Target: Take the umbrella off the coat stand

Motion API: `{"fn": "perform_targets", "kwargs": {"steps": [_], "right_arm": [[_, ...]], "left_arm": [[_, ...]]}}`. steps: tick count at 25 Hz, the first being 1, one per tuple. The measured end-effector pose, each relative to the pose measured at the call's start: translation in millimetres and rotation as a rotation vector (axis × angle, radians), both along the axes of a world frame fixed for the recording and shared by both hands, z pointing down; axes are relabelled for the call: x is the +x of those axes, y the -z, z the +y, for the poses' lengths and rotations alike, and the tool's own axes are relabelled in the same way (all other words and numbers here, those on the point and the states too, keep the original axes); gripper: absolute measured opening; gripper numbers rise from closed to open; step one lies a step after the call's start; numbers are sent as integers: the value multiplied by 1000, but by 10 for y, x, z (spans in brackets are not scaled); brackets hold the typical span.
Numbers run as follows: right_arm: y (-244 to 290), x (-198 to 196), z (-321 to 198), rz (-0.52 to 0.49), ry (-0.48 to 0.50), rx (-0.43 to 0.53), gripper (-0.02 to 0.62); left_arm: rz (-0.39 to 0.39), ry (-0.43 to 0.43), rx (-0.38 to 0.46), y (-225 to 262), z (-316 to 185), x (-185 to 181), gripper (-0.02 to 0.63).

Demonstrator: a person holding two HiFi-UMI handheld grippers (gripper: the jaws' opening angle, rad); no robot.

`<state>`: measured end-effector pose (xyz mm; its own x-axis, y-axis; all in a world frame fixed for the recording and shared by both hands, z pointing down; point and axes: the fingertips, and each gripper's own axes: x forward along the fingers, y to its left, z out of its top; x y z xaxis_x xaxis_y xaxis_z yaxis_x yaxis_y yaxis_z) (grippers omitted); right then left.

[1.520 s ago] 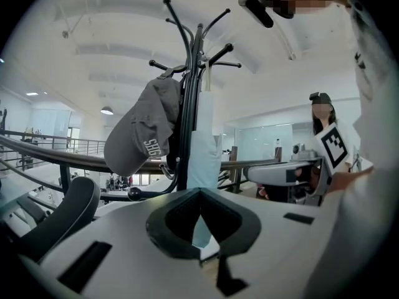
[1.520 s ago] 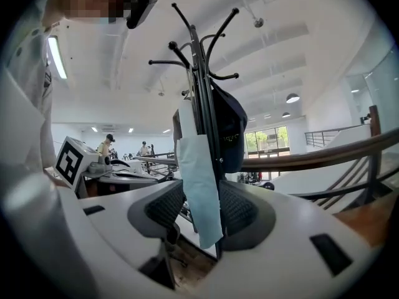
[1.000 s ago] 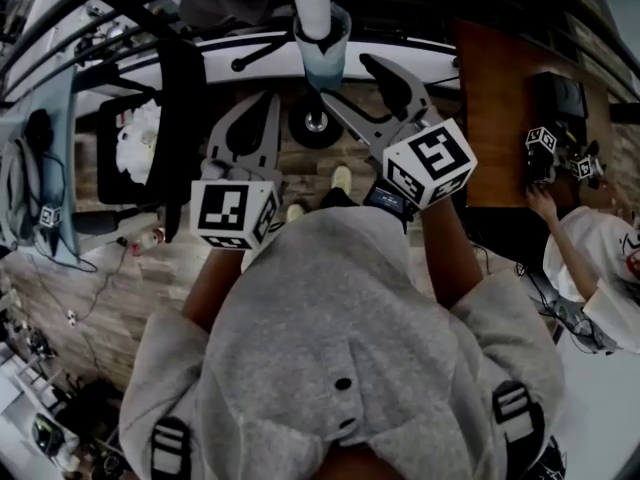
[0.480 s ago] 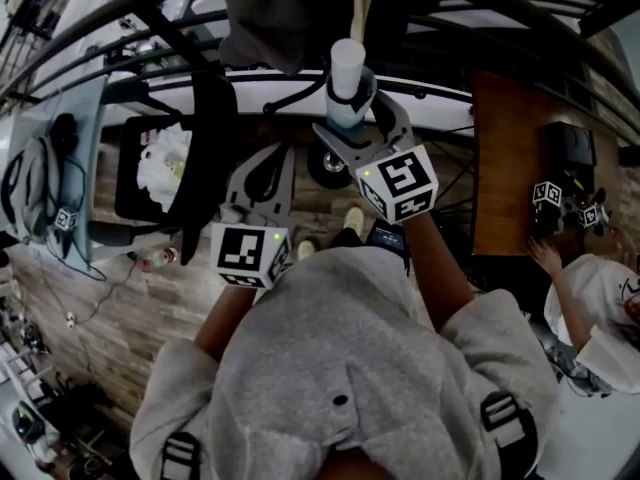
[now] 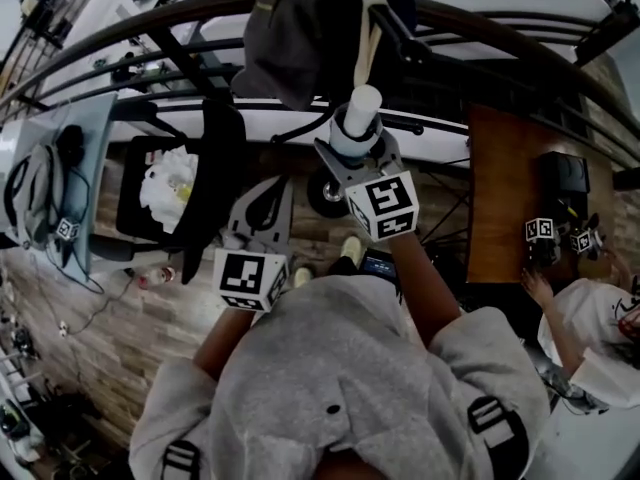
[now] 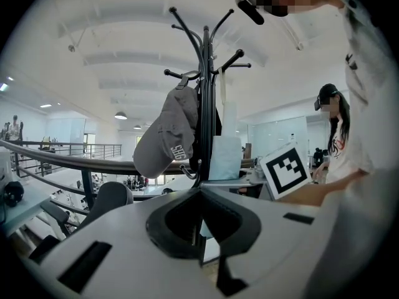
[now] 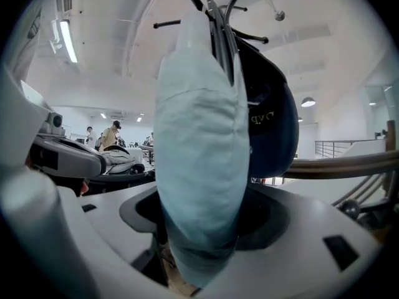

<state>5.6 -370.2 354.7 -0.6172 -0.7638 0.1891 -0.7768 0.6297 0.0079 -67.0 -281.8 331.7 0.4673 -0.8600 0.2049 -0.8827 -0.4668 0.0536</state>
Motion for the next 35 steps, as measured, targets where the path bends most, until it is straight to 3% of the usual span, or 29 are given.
{"fn": "perform_targets", "kwargs": {"steps": [8,22,35], "right_arm": [[-5,-27,2,-6,18,-8,305],[18,71,84,31,27,-17,273],[408,153,189,19,38,49,270]], "left_arm": [[19,32,12,15,7,-127,15],[33,-12,27,46,-48,-46,15],[44,-41,52,114,-95,-11,15]]}}
